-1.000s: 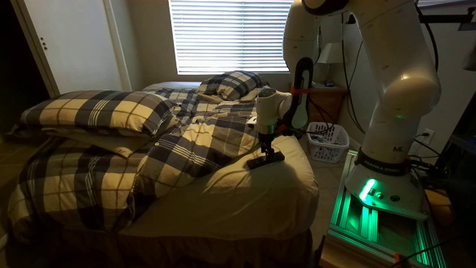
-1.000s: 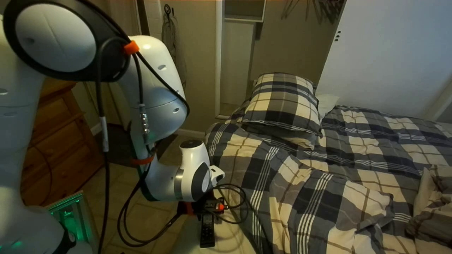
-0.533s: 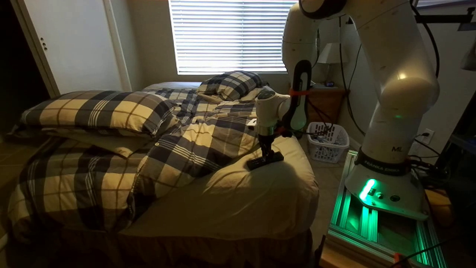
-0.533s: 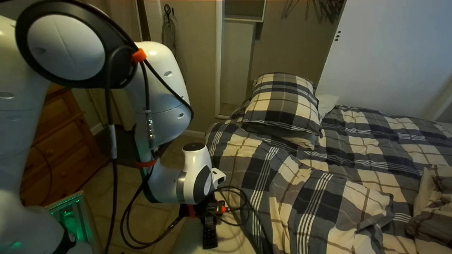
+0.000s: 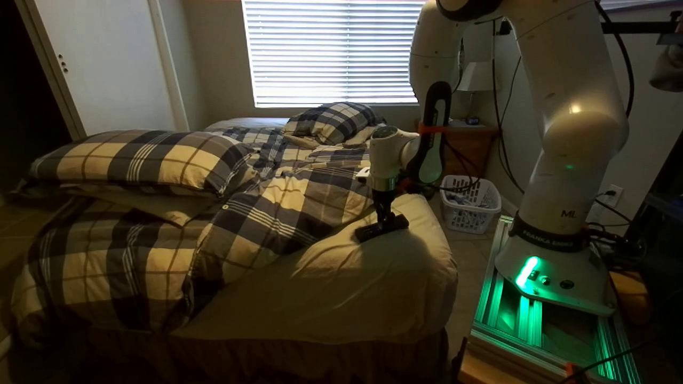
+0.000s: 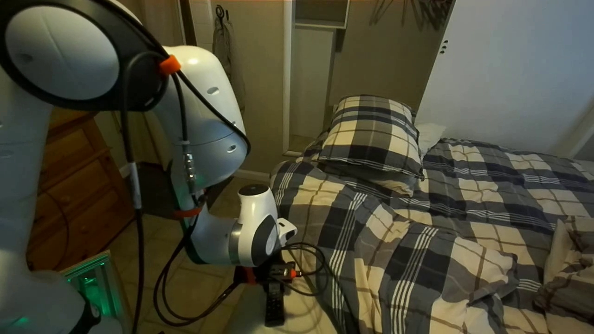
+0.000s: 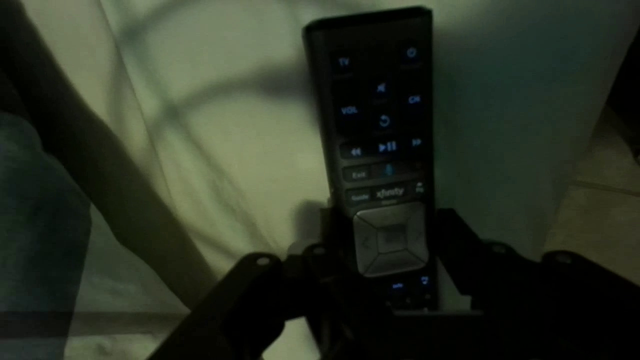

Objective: Clover the corner of the bed with the blanket and move the remote controller out of the water

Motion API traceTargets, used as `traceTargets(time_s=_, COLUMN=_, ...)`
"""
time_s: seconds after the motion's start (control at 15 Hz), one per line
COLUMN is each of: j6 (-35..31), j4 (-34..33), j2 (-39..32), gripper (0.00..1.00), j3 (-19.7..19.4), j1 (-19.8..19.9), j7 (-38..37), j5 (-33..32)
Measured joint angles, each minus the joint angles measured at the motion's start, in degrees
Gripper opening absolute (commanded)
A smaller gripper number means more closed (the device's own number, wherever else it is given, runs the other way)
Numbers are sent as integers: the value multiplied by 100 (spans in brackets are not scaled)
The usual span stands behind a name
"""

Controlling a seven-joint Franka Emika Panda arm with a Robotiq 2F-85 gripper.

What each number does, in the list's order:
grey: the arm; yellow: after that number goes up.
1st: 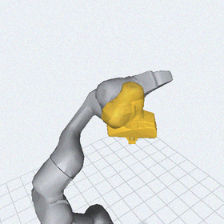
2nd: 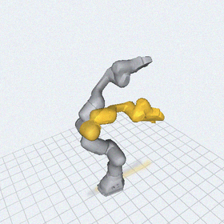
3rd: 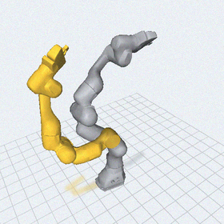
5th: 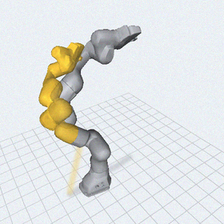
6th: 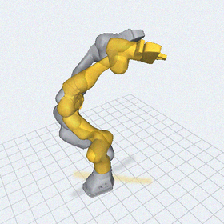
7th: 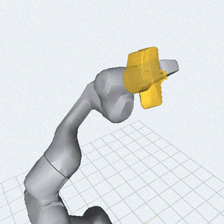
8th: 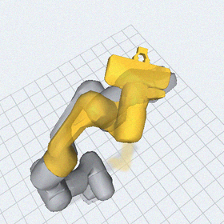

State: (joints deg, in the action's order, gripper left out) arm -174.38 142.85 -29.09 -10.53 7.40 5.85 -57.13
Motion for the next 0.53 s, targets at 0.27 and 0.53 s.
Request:
traceTargets(time_s=0.27, j6=185, j4=198, j2=282, gripper=27, j3=-7, j1=90, j7=0, j5=1)
traceTargets(time_s=0.53, j6=187, j4=211, j2=263, gripper=92, j3=-5, j1=354, j7=69, j5=4)
